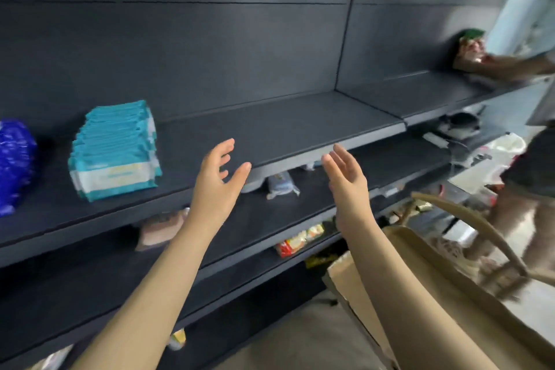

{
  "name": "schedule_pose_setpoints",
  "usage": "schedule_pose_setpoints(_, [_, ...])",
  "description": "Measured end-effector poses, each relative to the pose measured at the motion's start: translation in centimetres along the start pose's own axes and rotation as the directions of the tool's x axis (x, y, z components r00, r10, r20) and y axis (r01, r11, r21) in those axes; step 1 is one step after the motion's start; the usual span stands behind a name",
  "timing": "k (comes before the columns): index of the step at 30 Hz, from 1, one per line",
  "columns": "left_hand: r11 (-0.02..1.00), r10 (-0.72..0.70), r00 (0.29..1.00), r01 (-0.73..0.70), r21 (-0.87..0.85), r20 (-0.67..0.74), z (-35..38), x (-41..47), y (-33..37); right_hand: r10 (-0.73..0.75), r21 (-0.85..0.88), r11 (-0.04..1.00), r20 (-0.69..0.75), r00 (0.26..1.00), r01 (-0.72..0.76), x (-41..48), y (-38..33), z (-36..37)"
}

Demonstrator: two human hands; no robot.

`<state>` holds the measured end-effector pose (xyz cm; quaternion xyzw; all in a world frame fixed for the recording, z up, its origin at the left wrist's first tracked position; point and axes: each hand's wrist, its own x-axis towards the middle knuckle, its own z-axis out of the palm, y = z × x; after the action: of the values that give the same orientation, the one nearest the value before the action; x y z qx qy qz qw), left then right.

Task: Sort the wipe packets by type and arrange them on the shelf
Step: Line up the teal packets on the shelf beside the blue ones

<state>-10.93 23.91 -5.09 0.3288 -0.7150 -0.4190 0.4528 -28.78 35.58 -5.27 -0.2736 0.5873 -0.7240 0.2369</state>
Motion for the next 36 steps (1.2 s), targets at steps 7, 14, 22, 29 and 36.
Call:
schedule_pose_setpoints(7, [0.977, -0.124, 0.903, 0.183, -0.106, 0.412, 20.7, -7.6, 3.5, 0.066, -0.004, 0.997, -0.362, 0.930, -0.072, -5.8, 0.9, -21.9])
schedule_pose_setpoints(14, [0.949, -0.183, 0.664, 0.312, -0.045, 0.725, 36.9, -17.3, 4.2, 0.150, 0.016, 0.981, -0.696, 0.702, -0.193, -14.6, 4.5, -38.1])
schedule_pose_setpoints(22, [0.910, -0.288, 0.300, 0.382, 0.162, 0.909, 48.5, -25.4, 2.3, 0.342, 0.248, 0.927, -0.865, 0.368, -0.281, -22.2, 10.8, -48.7])
schedule_pose_setpoints(29, [0.896, -0.360, 0.074, 0.307, 0.322, 0.930, 57.7, -30.1, -2.9, 0.422, 0.360, 0.875, -0.895, 0.146, -0.324, -24.7, 17.5, -56.2])
schedule_pose_setpoints(36, [0.861, -0.452, 0.022, 0.272, 0.430, 0.892, 67.8, -35.2, -8.8, 0.479, 0.389, 0.807, -0.871, 0.106, -0.445, -23.0, 25.8, -65.2])
